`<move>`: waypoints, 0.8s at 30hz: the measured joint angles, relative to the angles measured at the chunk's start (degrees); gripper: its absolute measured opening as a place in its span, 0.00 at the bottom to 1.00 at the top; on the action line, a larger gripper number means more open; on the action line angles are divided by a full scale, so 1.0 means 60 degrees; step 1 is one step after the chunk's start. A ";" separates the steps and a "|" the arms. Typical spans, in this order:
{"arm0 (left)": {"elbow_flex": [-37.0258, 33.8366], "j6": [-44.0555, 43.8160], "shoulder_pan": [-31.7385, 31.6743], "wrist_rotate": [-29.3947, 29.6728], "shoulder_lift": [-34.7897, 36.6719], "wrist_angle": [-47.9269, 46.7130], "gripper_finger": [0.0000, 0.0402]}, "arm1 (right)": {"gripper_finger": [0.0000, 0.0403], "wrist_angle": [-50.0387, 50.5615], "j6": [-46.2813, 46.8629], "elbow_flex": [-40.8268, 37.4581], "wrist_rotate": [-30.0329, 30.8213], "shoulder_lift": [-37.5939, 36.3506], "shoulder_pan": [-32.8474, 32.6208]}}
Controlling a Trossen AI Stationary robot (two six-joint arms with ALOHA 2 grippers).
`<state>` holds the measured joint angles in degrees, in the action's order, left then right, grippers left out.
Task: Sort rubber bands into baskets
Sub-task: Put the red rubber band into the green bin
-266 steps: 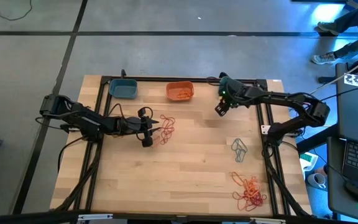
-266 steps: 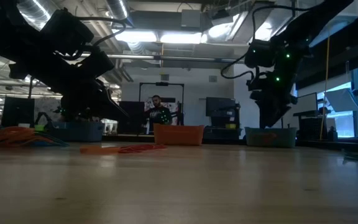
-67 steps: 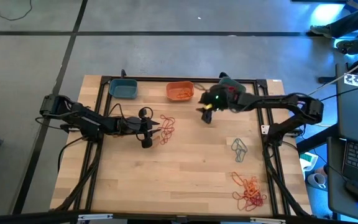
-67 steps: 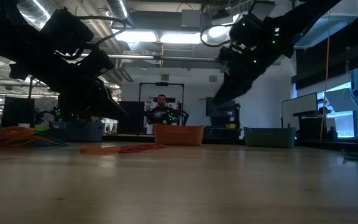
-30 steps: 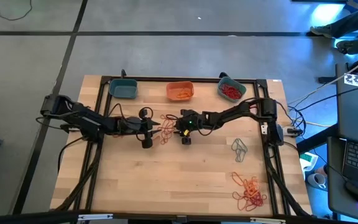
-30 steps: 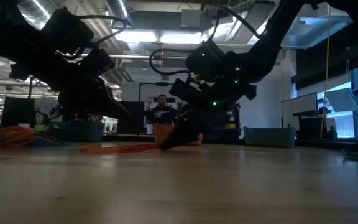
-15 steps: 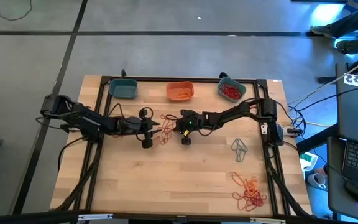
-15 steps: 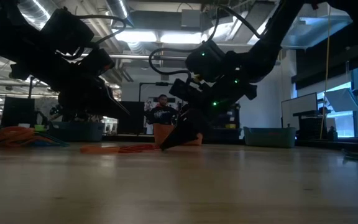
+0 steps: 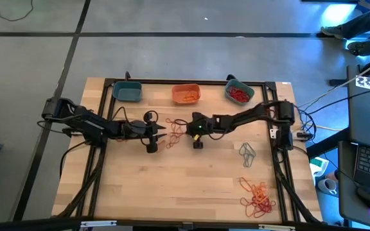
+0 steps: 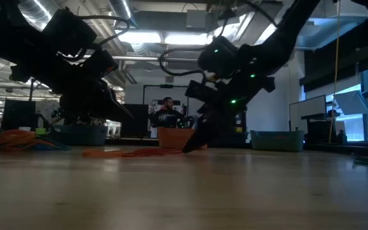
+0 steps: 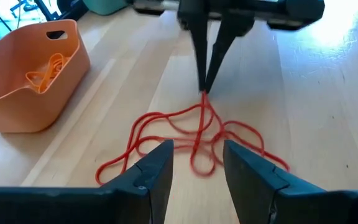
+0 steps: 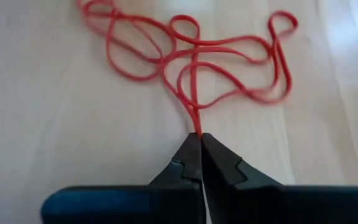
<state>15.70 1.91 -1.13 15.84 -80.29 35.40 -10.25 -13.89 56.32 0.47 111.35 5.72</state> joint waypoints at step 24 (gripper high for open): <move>-0.0011 -0.0113 0.0002 0.0004 0.0000 -0.0066 0.34 | 0.01 0.1694 0.1857 -0.3468 0.3015 -0.4618 -0.0763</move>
<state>15.64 1.23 -1.11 15.86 -80.29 35.00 -0.09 -2.75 35.51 18.56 83.64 1.15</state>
